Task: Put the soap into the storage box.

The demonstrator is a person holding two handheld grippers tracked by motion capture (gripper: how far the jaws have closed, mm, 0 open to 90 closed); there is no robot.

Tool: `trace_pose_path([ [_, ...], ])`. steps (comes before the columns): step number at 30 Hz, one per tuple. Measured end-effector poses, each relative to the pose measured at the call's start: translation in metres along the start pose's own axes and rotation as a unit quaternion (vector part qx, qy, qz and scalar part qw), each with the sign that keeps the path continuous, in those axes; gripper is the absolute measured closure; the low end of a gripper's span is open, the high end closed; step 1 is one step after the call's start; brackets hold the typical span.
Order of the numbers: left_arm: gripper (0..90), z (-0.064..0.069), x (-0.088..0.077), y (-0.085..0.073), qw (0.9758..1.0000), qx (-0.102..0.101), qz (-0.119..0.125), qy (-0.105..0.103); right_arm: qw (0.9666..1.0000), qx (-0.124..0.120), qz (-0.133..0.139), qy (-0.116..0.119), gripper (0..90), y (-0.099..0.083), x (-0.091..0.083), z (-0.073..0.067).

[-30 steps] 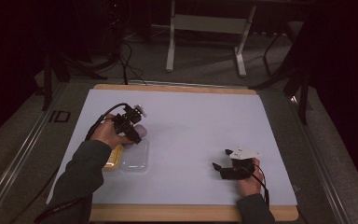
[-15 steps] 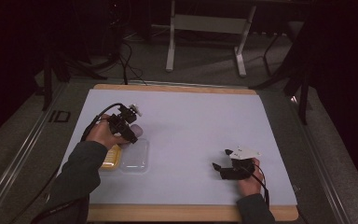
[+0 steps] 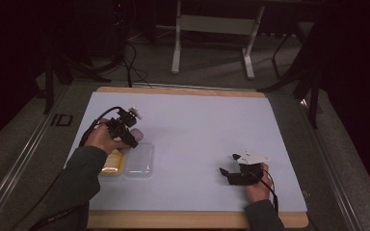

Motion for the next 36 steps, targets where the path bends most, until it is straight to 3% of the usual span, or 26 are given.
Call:
trace_pose_path([
  [23,50.0,-0.016,0.006,-0.016,0.9994,-0.035,0.000,-0.008,1.0000,0.000,0.000,-0.001,21.2,0.000,0.000,0.000],
  [36,50.0,-0.025,0.016,-0.026,0.9977,-0.065,-0.002,-0.019,1.0000,-0.001,0.000,-0.002,21.2,0.000,0.000,0.000],
])
Point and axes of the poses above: each handheld gripper's, and its own axes: x roughly forward along the jaws, y roughly out of its top, z roughly to its right, the point moved 7 cm from there along x, roughly forward along the jaws, and after that the axes turned 14 degrees about -z, right-handed, at the moved point
